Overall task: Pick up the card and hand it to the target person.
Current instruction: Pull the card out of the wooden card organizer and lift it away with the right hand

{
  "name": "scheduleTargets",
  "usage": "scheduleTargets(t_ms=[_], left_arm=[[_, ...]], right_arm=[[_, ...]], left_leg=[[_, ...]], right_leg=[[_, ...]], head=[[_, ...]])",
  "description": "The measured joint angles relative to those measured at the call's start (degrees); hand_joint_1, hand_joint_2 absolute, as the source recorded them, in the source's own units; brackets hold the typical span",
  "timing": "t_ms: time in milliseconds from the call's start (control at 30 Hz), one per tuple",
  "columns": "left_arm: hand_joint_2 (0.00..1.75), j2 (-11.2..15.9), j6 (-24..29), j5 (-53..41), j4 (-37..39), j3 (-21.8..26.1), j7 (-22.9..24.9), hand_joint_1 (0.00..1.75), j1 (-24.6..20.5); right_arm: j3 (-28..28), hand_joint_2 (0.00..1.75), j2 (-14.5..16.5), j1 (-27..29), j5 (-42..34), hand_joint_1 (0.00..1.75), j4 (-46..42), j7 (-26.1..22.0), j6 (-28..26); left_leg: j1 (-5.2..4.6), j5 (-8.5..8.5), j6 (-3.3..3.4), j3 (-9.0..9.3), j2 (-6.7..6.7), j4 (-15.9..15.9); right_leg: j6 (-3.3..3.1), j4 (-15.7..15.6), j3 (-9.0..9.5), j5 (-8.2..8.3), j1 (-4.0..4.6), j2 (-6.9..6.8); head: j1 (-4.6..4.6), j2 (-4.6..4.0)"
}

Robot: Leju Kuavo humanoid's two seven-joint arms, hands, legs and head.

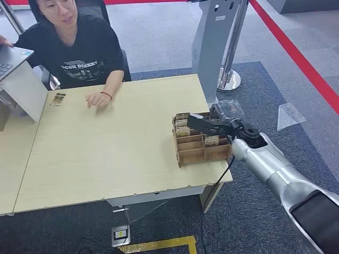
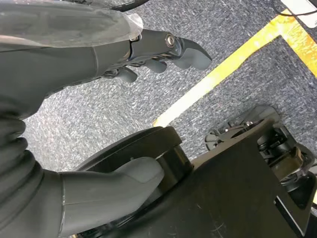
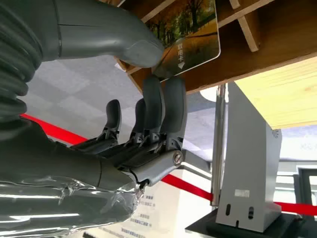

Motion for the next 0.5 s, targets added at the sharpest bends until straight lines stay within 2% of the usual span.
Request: scheduleTargets(t_ms=[300,500], left_arm=[[1.75,-0.1,0.0,0.0,0.0,0.0,0.0,0.0,0.0],[1.75,-0.1,0.0,0.0,0.0,0.0,0.0,0.0,0.0]], right_arm=[[-0.4,1.75,0.0,0.0,0.3,1.0,-0.9,0.3,0.6],[-0.9,1.75,0.0,0.0,0.3,0.93,-0.9,0.3,0.7]], left_leg=[[0.0,0.0,0.0,0.0,0.0,0.0],[0.0,0.0,0.0,0.0,0.0,0.0]], right_leg=[[0.0,0.0,-0.01,0.0,0.0,0.01],[0.0,0.0,-0.01,0.0,0.0,0.0]], head=[[-0.01,-0.01],[0.0,0.0]])
